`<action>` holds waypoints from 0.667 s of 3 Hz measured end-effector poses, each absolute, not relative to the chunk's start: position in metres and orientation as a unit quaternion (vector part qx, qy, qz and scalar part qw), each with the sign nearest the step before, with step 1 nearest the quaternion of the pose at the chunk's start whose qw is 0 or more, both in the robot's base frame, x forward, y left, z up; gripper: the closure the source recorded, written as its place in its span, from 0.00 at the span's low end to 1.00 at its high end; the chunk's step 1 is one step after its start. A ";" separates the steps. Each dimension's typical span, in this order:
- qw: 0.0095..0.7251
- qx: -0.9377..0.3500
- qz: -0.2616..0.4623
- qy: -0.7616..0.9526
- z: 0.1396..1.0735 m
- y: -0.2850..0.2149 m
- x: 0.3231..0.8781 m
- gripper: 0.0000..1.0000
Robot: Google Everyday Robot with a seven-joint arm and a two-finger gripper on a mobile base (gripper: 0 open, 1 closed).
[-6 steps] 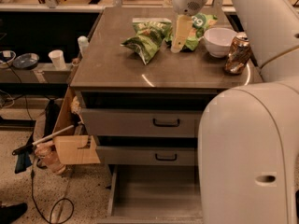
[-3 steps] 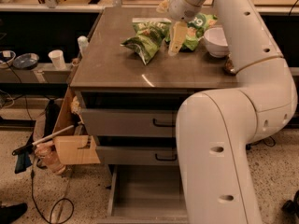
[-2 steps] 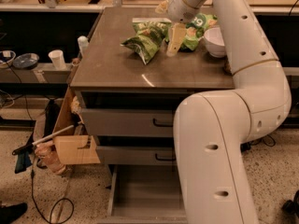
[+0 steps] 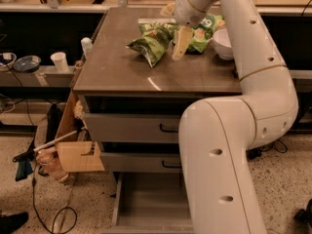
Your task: Place green jalapeno chip bag into bottom drawer
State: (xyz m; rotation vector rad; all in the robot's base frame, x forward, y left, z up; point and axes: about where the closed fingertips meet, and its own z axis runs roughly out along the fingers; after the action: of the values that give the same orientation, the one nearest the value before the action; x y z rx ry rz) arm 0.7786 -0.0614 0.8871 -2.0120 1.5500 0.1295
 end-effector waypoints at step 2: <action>0.292 -0.761 0.057 0.576 0.878 -0.049 0.781 0.00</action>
Offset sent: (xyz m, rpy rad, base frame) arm 0.0267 -0.0065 0.0154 -0.0108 0.0646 0.0563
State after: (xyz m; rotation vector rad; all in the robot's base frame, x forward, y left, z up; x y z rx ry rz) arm 0.7808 -0.0489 0.8784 -2.0296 1.5360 0.1531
